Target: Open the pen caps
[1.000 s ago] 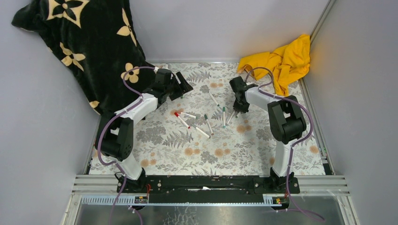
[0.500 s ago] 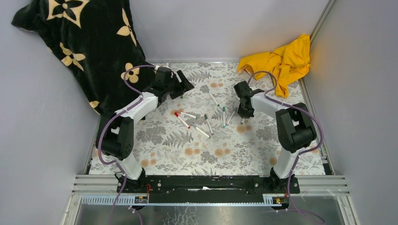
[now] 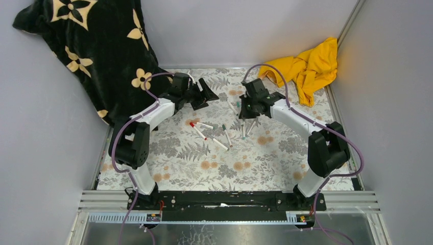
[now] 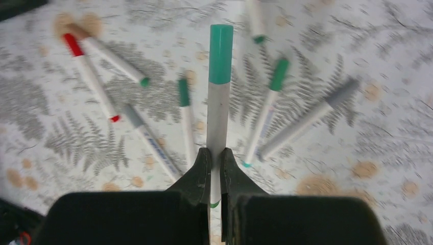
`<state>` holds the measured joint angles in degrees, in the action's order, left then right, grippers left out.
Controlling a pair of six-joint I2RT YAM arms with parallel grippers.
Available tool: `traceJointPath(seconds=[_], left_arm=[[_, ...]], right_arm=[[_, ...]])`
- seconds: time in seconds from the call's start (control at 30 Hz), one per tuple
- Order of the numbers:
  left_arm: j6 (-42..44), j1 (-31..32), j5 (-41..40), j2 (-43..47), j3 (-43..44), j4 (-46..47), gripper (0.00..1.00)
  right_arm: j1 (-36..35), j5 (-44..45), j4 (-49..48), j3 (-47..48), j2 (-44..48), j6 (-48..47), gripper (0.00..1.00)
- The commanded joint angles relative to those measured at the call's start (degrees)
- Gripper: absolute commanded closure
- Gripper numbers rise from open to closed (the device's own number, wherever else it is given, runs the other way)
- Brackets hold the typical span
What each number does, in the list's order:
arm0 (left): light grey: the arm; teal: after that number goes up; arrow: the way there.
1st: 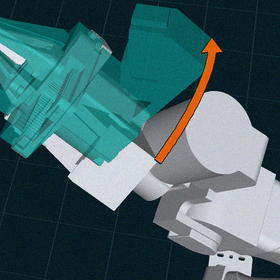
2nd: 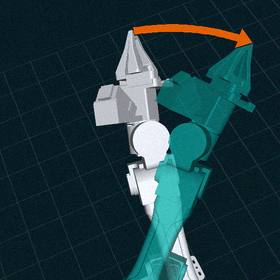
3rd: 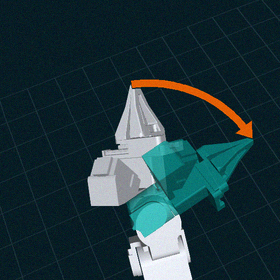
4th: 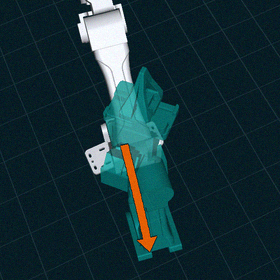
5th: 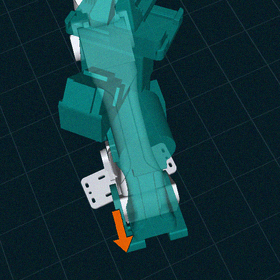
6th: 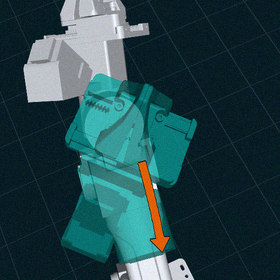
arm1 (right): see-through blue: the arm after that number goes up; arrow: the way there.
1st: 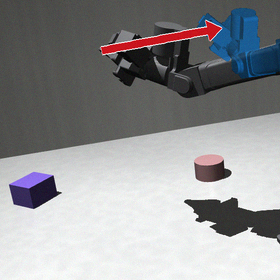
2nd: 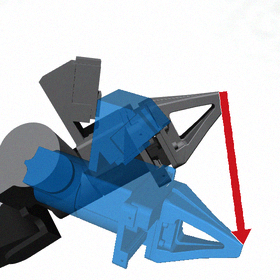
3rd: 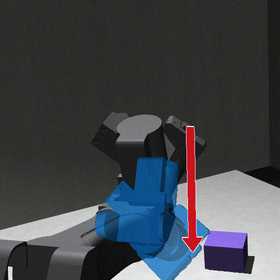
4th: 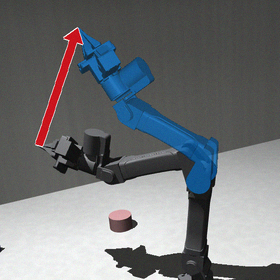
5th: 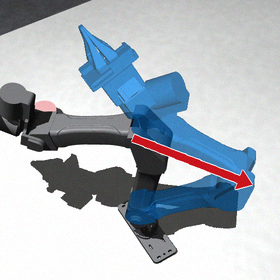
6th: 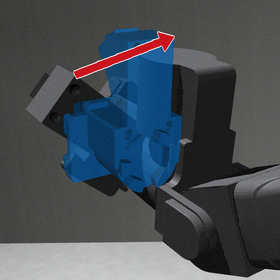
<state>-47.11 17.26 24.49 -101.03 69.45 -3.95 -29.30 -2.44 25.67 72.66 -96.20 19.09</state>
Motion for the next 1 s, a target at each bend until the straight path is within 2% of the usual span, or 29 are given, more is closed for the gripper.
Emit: traceJointPath(seconds=[0.0,0.53,0.67,0.83,0.97], left_arm=[[-1.94,0.47,5.04,-1.40,2.86,2.38,0.21],[-4.88,1.72,5.31,-4.20,3.72,3.72,0.23],[-5.73,1.73,5.19,-4.20,2.90,5.97,0.34],[-6.16,1.68,5.17,-4.29,2.89,6.53,0.57],[-6.27,1.72,5.81,-4.66,3.06,6.50,0.64]], right_arm=[[-3.24,-7.91,-2.98,6.61,-2.67,-3.30,1.00],[-8.93,-8.97,-2.19,15.78,-10.10,-3.10,1.00],[-9.05,-9.05,-3.09,15.95,-10.43,-2.84,1.00],[-9.03,-8.55,-3.14,16.09,-10.67,-3.17,1.00],[-9.02,-8.07,-3.63,16.01,-10.51,-3.44,1.00]])
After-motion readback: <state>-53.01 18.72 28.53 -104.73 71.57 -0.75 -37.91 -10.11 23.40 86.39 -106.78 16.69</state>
